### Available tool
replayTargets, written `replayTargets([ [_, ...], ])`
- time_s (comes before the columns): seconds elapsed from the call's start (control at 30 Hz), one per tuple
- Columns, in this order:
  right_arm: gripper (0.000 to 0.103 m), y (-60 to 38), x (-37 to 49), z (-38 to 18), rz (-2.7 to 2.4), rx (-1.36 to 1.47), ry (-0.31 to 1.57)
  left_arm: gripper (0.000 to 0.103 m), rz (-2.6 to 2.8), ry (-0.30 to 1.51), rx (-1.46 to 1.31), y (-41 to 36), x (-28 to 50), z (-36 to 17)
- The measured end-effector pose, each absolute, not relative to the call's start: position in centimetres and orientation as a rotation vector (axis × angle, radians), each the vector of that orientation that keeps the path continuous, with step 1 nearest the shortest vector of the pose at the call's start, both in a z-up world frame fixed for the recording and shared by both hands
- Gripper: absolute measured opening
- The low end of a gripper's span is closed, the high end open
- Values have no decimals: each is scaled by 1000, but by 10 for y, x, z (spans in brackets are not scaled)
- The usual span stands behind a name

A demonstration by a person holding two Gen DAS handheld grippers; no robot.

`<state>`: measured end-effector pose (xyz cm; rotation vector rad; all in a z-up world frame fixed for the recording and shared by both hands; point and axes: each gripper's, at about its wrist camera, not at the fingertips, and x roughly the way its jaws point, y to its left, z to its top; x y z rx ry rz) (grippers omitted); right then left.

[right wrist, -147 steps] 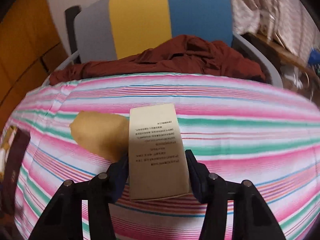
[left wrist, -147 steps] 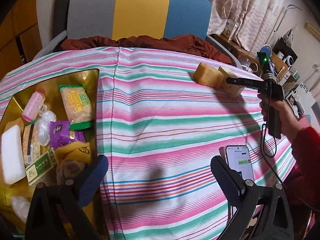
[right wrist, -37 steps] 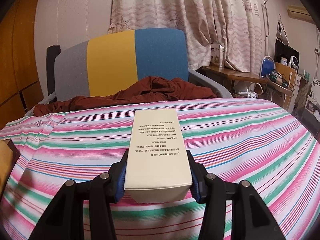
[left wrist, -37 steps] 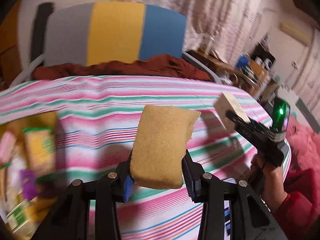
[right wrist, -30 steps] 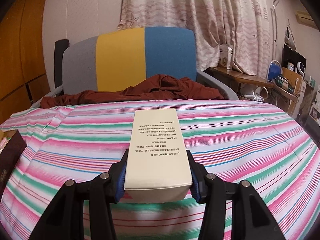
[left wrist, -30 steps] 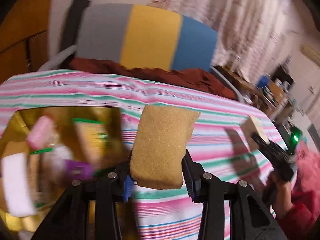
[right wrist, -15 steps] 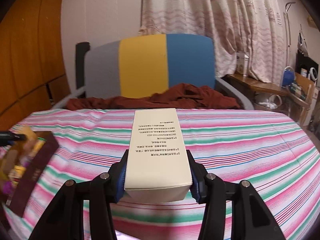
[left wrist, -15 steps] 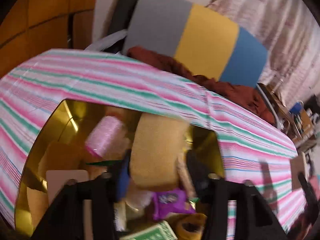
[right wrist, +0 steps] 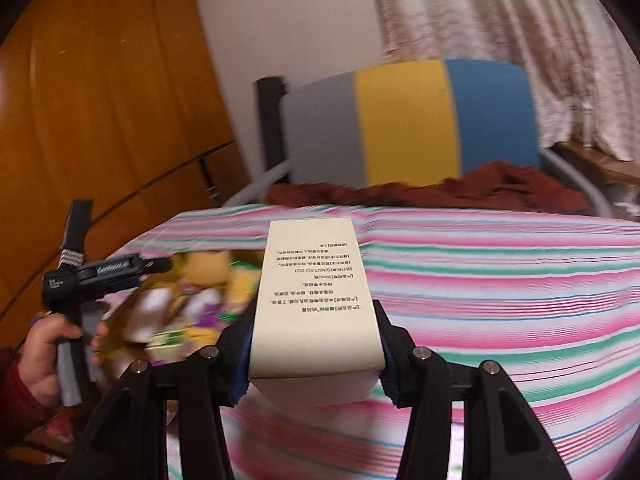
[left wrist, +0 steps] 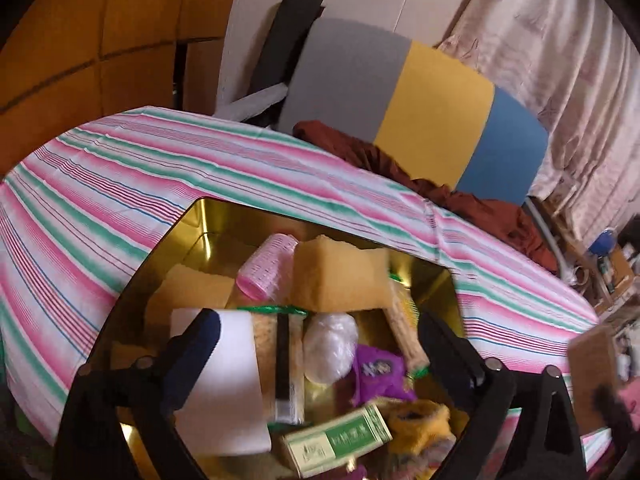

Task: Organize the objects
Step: 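Carry the sponge and cream box over the gold tray and open both tools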

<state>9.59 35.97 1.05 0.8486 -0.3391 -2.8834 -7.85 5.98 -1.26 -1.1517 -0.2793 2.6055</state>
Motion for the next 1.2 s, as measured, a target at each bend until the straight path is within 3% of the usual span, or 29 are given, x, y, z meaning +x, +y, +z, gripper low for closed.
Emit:
replayTargets([
  [0.37,51,258,46,9,-2628,945,-235,103,2773,-151,-1046,26,-40,21],
  [0.83,51,190,-14,-18,-2530,1107,-128,103,2842,-93,-1129,-19,-9,8],
  [1.2,56,187,-28,-20,-2516,1120,-276,103,2813,-75,-1183,-18,1,2],
])
